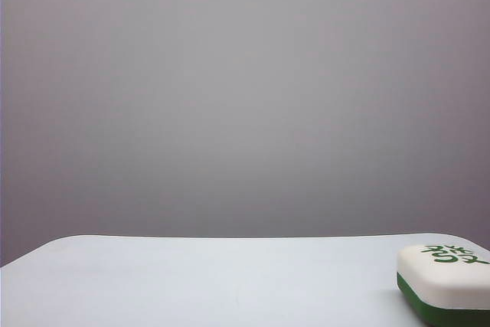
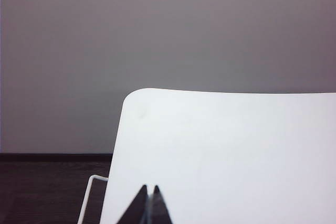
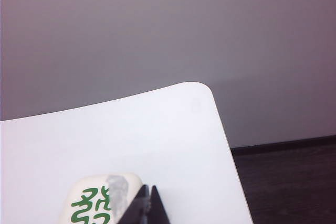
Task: Move the foam mahjong from the right side of the table to the left side of the table.
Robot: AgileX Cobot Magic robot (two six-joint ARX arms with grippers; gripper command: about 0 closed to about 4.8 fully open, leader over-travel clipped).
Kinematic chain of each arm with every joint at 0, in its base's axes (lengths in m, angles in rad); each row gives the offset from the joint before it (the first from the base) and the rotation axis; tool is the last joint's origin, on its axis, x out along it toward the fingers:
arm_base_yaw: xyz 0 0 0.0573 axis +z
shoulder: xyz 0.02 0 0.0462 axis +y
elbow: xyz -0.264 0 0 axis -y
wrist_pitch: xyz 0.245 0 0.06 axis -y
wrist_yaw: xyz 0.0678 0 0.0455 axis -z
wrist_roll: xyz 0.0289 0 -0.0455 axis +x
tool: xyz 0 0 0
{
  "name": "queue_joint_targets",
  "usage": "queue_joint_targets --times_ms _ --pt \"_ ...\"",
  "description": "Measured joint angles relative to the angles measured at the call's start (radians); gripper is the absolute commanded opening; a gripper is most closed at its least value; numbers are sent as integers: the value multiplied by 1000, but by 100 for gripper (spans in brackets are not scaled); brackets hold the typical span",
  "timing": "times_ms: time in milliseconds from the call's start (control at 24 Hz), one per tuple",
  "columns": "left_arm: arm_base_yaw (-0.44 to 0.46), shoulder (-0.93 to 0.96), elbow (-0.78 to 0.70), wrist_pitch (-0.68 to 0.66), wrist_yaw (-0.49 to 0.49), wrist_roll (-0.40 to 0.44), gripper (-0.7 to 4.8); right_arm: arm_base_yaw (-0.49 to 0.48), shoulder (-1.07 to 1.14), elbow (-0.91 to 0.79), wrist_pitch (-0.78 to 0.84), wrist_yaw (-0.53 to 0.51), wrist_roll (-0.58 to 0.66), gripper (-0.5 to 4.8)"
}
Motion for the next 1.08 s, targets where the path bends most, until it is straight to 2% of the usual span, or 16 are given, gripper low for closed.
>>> queue_joint_targets --times_ms 375,417,542,584,626,751,792,917,1001,1084 --pt "0 0 0 17 14 -10 -5 0 0 0 0 -1 0 -5" --pt "0 0 12 21 53 -51 -5 2 0 0 4 -2 8 -5" --pt "-1 2 63 30 65 -126 -5 2 0 0 51 0 75 -5" --pt "-1 4 82 37 55 -140 -5 2 0 0 83 3 99 -5" --pt "0 5 123 46 17 -158 -5 2 0 1 181 29 138 -5" --pt "0 72 214 43 -18 -158 -5 2 1 63 202 102 151 -5" --pt "0 129 260 44 -17 -151 -5 1 1 86 202 116 156 -5" --pt "0 308 402 43 0 -32 -5 -2 27 145 177 131 167 -5" --pt "0 460 548 -5 66 94 -4 -13 97 235 149 132 164 -5" --pt "0 565 655 -26 152 134 -4 -31 183 299 137 126 154 -5"
